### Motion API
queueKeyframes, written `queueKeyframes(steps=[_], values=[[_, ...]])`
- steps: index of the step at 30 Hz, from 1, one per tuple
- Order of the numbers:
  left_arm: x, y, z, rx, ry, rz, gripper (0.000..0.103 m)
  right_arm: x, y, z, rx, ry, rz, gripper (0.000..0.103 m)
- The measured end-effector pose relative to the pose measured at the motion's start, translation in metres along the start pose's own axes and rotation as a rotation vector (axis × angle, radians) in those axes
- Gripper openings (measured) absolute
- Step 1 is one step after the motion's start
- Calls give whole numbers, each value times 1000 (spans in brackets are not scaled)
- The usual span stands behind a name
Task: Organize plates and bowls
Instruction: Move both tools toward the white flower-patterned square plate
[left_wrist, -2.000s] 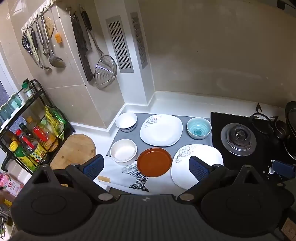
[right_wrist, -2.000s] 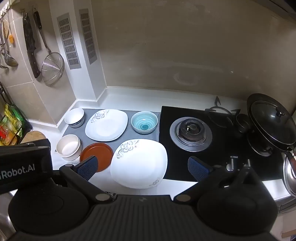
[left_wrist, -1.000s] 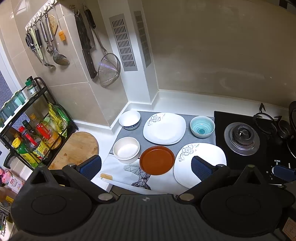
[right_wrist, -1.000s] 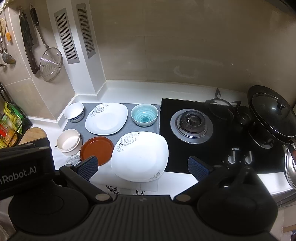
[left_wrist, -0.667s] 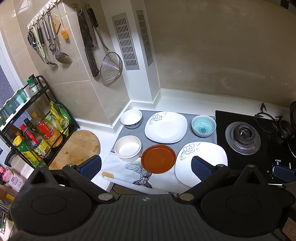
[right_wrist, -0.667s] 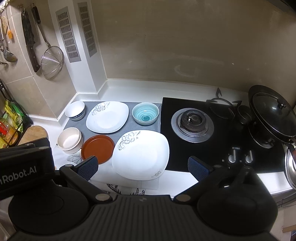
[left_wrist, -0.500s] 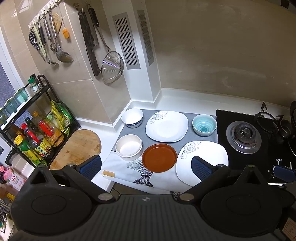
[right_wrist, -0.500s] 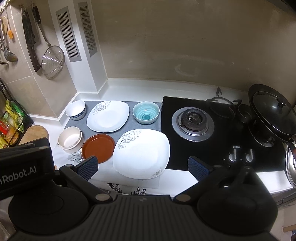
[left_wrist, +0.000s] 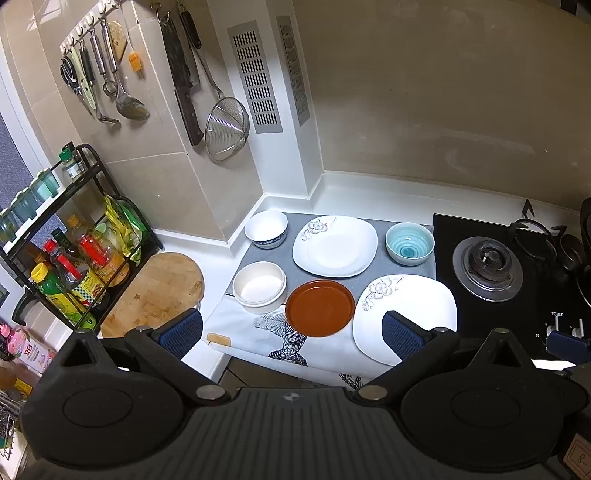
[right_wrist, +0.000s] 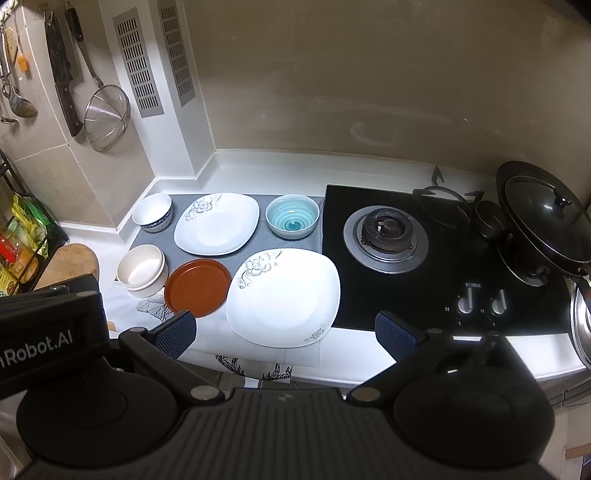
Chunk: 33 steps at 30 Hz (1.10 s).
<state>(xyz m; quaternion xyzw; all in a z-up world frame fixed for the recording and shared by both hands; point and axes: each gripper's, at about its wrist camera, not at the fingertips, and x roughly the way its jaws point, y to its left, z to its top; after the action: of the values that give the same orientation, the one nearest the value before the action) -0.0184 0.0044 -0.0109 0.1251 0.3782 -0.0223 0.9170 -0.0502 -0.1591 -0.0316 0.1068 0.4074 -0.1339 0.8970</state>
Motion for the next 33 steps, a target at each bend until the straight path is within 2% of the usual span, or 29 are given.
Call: queueKeyframes(steps=[24, 30, 33], values=[[-2, 4, -13, -5, 18, 0, 103, -4, 3, -18, 12, 21, 8, 103], [14, 11, -23, -20, 45, 0, 103, 8, 12, -27, 4, 47, 5, 103], [33, 16, -28, -37, 66, -28, 103, 24, 17, -30, 11, 78, 3, 103]])
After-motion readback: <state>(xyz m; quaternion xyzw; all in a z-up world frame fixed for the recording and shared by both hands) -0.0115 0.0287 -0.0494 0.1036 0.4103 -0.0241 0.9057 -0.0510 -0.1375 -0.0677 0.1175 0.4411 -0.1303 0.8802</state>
